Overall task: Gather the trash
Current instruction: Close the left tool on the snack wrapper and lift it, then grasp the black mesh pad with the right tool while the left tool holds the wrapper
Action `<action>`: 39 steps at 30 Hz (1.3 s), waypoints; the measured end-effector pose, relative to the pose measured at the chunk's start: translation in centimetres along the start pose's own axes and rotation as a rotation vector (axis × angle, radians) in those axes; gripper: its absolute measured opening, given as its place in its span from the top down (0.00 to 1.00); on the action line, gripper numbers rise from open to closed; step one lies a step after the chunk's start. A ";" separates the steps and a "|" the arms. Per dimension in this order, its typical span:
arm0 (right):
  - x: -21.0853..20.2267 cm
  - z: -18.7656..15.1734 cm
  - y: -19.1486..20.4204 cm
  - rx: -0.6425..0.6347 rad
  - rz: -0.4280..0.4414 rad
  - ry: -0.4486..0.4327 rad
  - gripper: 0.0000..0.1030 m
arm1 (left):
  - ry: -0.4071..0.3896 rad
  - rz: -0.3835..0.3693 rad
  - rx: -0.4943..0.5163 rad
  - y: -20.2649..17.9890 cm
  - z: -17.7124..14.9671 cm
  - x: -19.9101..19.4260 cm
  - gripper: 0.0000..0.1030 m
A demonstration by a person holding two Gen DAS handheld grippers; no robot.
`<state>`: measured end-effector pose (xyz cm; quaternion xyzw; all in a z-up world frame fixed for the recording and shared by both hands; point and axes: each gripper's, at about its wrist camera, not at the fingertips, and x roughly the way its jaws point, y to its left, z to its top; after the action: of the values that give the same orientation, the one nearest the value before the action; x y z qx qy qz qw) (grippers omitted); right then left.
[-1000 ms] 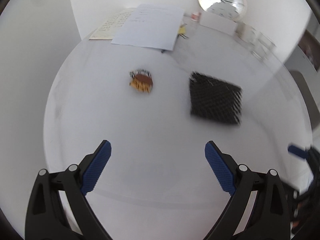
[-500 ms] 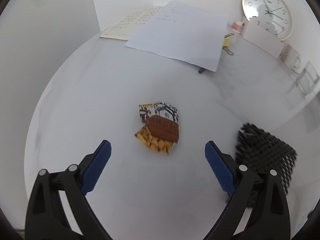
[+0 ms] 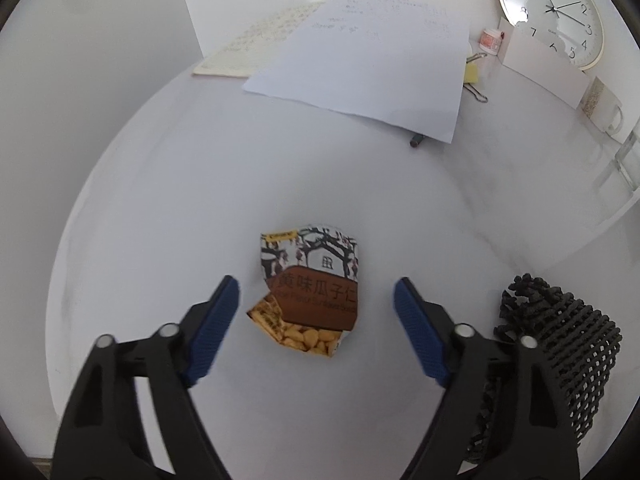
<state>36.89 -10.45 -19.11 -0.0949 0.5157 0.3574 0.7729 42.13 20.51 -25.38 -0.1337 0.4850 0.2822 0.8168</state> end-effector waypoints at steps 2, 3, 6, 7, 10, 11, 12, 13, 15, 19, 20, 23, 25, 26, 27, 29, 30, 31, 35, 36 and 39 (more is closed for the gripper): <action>-0.1 0.0 0.0 0.002 0.001 -0.002 0.03 | -0.004 0.000 -0.007 0.1 -0.1 0.0 0.29; -0.1 0.0 0.1 0.003 0.003 -0.003 0.03 | -0.003 -0.004 -0.011 0.1 -0.1 0.0 0.30; -0.2 0.0 0.1 0.002 0.003 -0.005 0.03 | -0.008 -0.033 -0.020 0.1 -0.2 -0.1 0.44; -0.1 -0.1 0.1 0.002 0.003 -0.005 0.03 | -0.008 -0.049 -0.021 0.1 -0.3 -0.1 0.48; -0.1 -0.1 0.0 0.008 0.005 -0.005 0.03 | -0.010 -0.071 0.009 -0.3 -0.3 -0.4 0.67; -0.1 -0.1 0.0 0.011 0.007 -0.006 0.03 | -0.011 -0.078 0.017 -0.5 -0.3 -0.4 0.73; -0.1 -0.1 0.0 0.011 0.009 -0.007 0.03 | -0.010 -0.082 0.024 -0.4 -0.4 -0.5 0.74; -0.1 -0.1 0.0 0.011 0.009 -0.008 0.03 | -0.010 -0.083 0.025 -0.4 -0.4 -0.5 0.74; -0.1 0.0 0.1 0.007 0.012 -0.009 0.03 | -0.009 -0.086 0.023 0.0 -0.6 -0.6 0.75; 0.0 0.1 0.3 0.003 0.016 -0.012 0.03 | -0.006 -0.094 0.009 0.9 -0.9 -1.4 0.76; 0.1 0.2 0.3 0.003 0.019 -0.013 0.03 | -0.011 -0.100 0.008 1.1 -1.0 -2.0 0.76; 0.6 0.7 0.6 -0.008 0.027 -0.010 0.03 | -0.038 -0.100 0.030 1.7 -1.9 -4.4 0.76; 1.1 1.5 0.8 -0.033 0.017 -0.007 0.03 | -0.046 -0.109 0.044 1.9 -2.9 -6.0 0.76; 1.4 2.1 1.0 -0.053 0.014 -0.005 0.03 | -0.046 -0.114 0.054 2.1 -3.6 -7.0 0.76; 1.6 2.5 1.1 -0.070 0.017 -0.005 0.03 | -0.047 -0.117 0.060 2.2 -4.4 -7.8 0.76; 2.4 4.1 1.5 -0.138 0.031 0.003 0.03 | -0.039 -0.127 0.068 2.4 -6.1 -9.3 0.76; 2.7 4.7 1.7 -0.170 0.043 0.011 0.03 | -0.034 -0.130 0.070 2.5 -6.8 -9.9 0.75; 3.3 5.8 1.8 -0.222 0.053 0.027 0.03 | -0.026 -0.131 0.068 2.6 -7.9 -10.7 0.75; 5.1 10.1 1.0 -0.327 0.157 0.081 0.03 | -0.003 -0.156 0.057 2.8 -11.7 -13.3 0.75; 5.6 11.5 0.4 -0.338 0.195 0.105 0.03 | -0.002 -0.156 0.056 2.8 -12.4 -13.8 0.75; 7.5 14.9 -1.5 -0.360 0.301 0.174 0.03 | 0.006 -0.174 0.040 2.6 -14.4 -15.4 0.75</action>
<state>50.32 -0.49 -19.22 -0.1836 0.5169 0.5448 0.6343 24.58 10.45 -18.95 -0.1598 0.4797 0.2001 0.8392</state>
